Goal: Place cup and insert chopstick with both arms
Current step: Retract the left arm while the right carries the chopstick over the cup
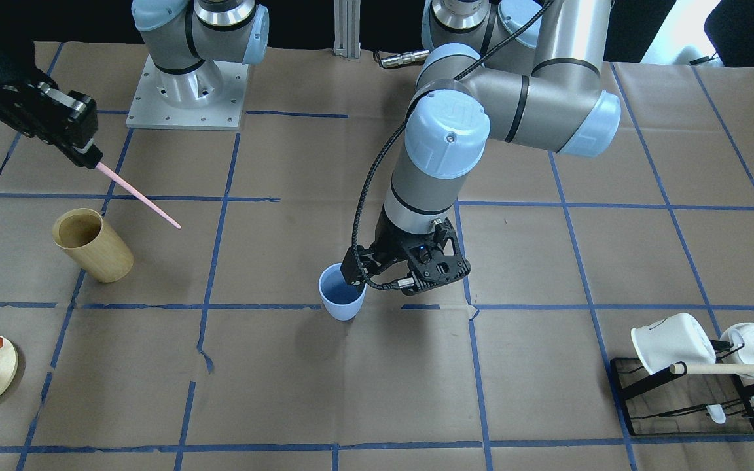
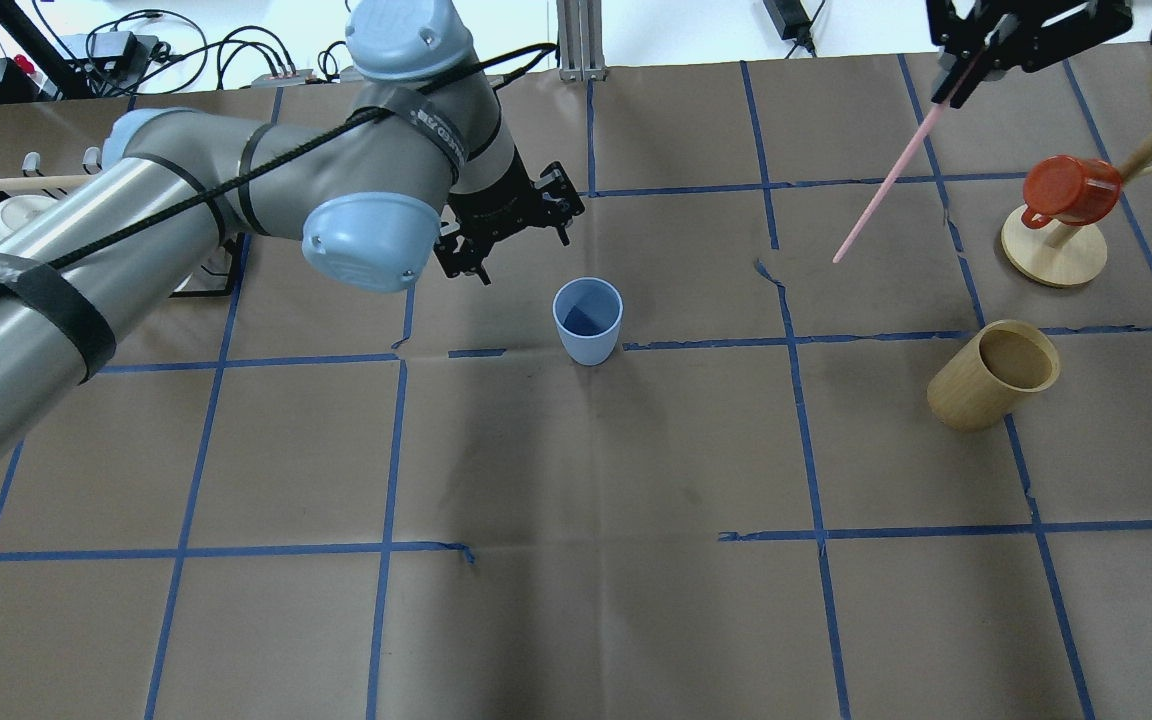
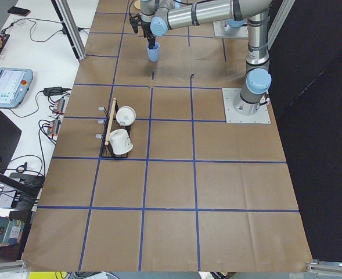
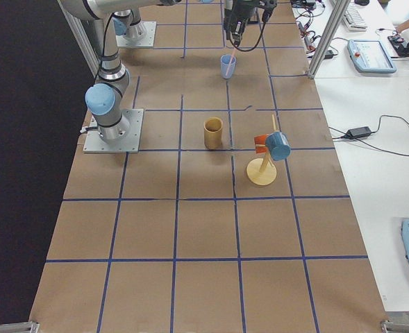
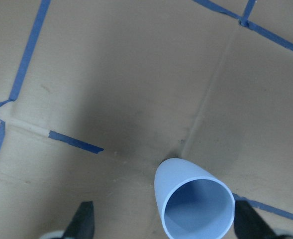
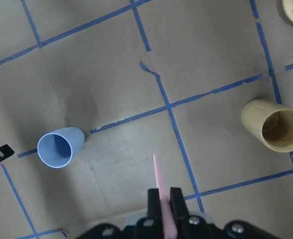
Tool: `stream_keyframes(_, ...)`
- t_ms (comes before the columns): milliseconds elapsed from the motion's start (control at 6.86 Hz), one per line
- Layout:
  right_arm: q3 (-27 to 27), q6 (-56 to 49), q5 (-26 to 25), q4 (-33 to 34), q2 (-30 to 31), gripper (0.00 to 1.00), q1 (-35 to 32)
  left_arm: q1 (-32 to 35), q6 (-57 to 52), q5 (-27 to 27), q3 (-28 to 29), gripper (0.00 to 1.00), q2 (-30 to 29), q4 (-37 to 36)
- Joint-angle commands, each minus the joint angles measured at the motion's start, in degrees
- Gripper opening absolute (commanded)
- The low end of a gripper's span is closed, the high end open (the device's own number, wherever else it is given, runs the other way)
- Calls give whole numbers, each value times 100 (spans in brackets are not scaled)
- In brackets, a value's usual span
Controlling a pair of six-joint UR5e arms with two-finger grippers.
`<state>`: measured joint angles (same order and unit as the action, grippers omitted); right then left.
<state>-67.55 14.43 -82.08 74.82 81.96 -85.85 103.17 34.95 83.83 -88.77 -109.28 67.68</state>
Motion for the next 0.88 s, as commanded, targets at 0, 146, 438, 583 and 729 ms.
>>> stream_keyframes(0, -47, 534, 69, 312, -83, 8, -510, -139, -705, 20, 683, 100, 143, 1093)
stream_keyframes(146, -83, 630, 435, 366, -180, 8, -625, -366, -1222, 141, 869, 100, 378, 1690)
stream_keyframes(438, -257, 1061, 430, 856, -294, 8, -958, -780, -2416, 221, 879, 100, 906, 2448)
stream_keyframes(583, -398, 1079, 430, 1015, -304, 8, -1082, -807, -2953, 631, 879, 100, 1134, 2608)
stream_keyframes(729, -582, 1288, 412, 1252, -321, 8, -1335, -834, -3011, 635, 775, 100, 1285, 2697)
